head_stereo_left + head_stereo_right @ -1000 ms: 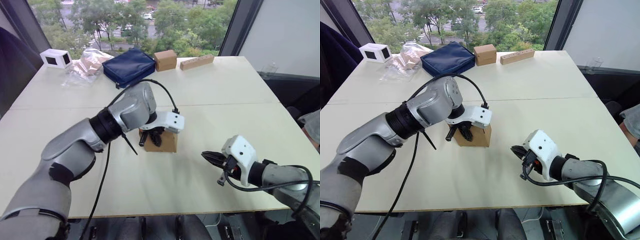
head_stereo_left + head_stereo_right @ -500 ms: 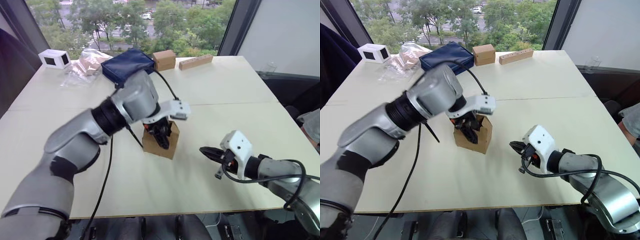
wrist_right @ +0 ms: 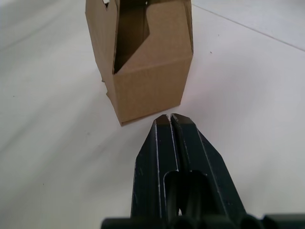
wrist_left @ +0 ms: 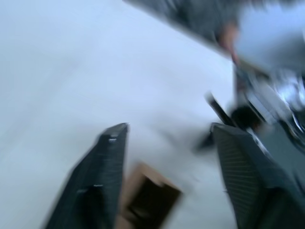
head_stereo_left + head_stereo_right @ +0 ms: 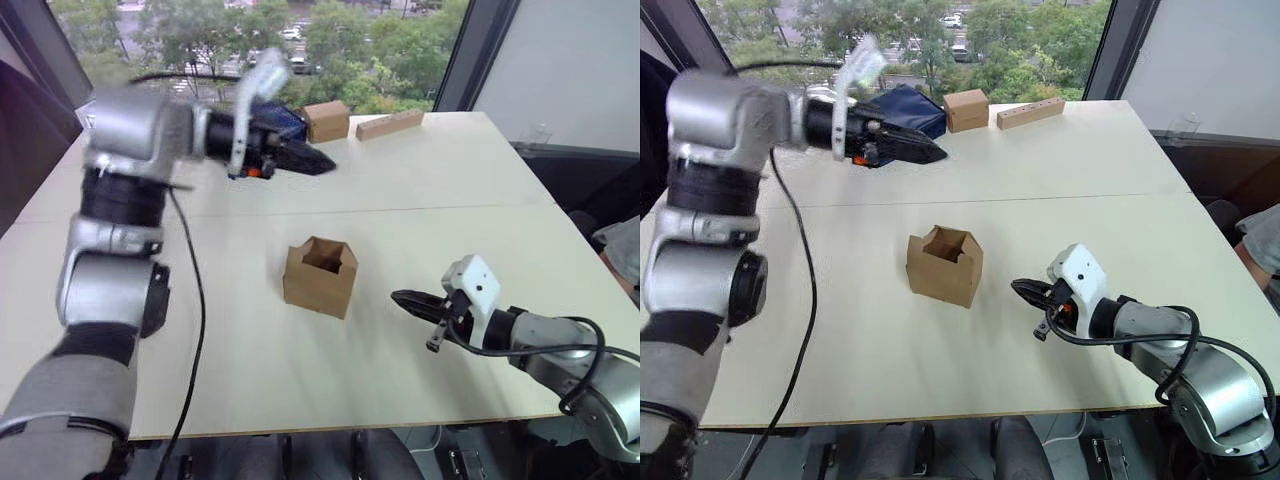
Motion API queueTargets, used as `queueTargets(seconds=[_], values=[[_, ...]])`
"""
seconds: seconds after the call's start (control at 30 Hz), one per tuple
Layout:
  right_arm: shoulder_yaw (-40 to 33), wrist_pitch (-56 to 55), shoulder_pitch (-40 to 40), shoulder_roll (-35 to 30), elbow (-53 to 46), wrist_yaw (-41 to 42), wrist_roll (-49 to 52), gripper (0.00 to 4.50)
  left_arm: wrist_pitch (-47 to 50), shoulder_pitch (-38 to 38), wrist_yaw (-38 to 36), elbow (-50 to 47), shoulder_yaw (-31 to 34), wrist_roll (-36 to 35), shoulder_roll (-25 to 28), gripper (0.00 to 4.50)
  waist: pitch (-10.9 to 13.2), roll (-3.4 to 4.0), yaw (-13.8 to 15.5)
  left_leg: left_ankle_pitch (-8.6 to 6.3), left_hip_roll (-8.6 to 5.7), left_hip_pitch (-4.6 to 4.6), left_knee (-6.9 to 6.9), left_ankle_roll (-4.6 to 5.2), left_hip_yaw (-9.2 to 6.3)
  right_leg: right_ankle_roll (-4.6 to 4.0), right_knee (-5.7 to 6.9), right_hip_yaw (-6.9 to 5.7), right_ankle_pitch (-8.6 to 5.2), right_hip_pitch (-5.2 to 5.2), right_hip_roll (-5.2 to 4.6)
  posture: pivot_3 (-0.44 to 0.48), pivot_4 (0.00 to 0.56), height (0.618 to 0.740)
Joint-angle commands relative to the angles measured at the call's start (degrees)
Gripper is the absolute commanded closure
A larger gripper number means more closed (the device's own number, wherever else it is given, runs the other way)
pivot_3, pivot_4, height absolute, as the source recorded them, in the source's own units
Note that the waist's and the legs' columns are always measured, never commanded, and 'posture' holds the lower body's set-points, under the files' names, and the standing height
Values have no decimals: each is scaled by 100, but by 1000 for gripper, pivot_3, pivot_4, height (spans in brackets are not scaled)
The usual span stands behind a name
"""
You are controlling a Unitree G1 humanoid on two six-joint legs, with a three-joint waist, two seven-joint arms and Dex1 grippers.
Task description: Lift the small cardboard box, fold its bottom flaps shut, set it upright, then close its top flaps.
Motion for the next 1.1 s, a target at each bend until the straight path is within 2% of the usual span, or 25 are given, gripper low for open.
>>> queueTargets(seconds=[0.03, 0.1, 0.17, 0.27, 0.47, 0.57, 0.77, 1.1], values=[[12, -113, -97, 72, 101, 84, -11, 4500, -250, 882, 473, -810, 611, -251, 216, 3786, 4, -7, 22, 3, 0, -3, 1, -6, -1, 0, 1, 0, 0, -2, -1, 0, 150, 740], [101, -98, -179, 130, 220, 92, -28, 4500, -484, 1432, 648, -1119, 782, -331, 267, 4422, 3, -8, 30, 6, -4, -6, 0, -12, 0, 0, 0, -2, 1, -4, -7, 0, 150, 740], [207, -72, -250, 185, 338, 112, -54, 4500, -980, 2098, 799, -1492, 718, -238, 320, 4422, 3, -10, 62, 8, -9, -9, 1, -15, -3, 0, 0, -7, 1, -4, -15, 0, 150, 740], [622, -135, -413, 240, 638, 45, -426, 4500, -1328, 2967, 1389, -1747, 797, -165, 96, 4422, -1, -9, 117, 10, -19, -6, 0, -20, 2, 1, -2, -12, 2, 1, -36, 0, 150, 740], [1162, -226, -876, 510, 1297, -109, -1008, 4500, -2621, 4105, 1613, -1972, 2, 223, -141, 4422, -3, -13, 164, 11, -28, -3, 1, -21, 5, 3, -4, -15, 3, 3, -43, 0, 150, 740], [1301, -281, -1044, 617, 1604, -69, -1186, 4500, -2815, 4209, 1766, -1672, -108, 159, -454, 4422, -4, -15, 174, 12, -35, -4, 1, -23, 3, 3, -5, -18, 3, 6, -50, 0, 150, 740], [1503, -374, -1054, 640, 1619, 118, -1415, 4500, -3243, 4356, 1759, -1242, -460, 260, -679, 4422, -5, -14, 121, 10, -34, -2, -1, -19, 4, 3, -6, -20, 3, 6, -45, 0, 150, 740], [1491, -516, -1159, 612, 1726, 318, -1561, 4500, -2603, 4574, 1464, -2068, -741, -153, -554, 4422, -6, -12, 117, 10, -33, 0, -1, -19, 2, 3, -5, -20, 3, 8, -45, 0, 150, 740]])
